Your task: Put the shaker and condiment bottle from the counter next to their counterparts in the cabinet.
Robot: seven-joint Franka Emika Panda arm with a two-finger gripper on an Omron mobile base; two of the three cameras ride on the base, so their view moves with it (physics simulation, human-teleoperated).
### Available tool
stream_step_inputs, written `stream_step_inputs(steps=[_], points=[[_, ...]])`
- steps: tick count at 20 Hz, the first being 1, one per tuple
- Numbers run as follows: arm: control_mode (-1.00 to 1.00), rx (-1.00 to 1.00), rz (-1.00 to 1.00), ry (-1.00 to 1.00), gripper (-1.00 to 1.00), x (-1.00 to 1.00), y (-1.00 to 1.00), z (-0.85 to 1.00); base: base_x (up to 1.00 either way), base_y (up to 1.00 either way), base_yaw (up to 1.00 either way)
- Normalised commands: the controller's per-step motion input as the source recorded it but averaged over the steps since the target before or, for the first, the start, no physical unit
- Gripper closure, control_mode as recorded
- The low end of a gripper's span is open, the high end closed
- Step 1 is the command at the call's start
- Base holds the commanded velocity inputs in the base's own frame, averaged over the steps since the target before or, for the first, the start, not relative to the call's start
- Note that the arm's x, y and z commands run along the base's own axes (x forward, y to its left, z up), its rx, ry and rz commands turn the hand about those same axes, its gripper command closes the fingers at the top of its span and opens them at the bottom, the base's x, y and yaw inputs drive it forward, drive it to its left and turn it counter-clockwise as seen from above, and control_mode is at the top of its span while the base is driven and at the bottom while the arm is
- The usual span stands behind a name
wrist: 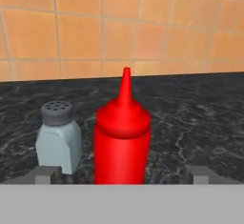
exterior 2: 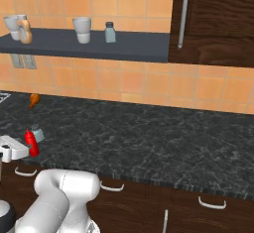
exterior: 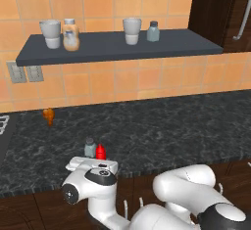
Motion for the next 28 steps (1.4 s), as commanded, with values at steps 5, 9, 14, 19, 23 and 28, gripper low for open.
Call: stream_step_inputs(steps=[5, 9, 14, 19, 23, 28], points=[[-1.00, 0.00, 0.00, -0.01, -1.00, 0.12, 0.00, -0.03, 0.00, 0.00, 0.00], [-1.00, 0.00, 0.00, 0.00, -1.00, 0.02, 0.00, -0.04, 0.00, 0.00, 0.00], [-1.00, 0.00, 0.00, -0.01, -1.00, 0.00, -0.04, -0.06, 0.00, 0.00, 0.00], [-1.00, 0.00, 0.00, -0.02, -1.00, 0.03, -0.13, -0.02, 0.00, 0.00, 0.00], [-1.00, 0.00, 0.00, -0.03, -1.00, 0.08, -0.19, 0.00, 0.00, 0.00, 0.00], [-1.00, 0.00, 0.00, -0.03, 1.00, 0.13, -0.05, -0.04, 0.00, 0.00, 0.00]])
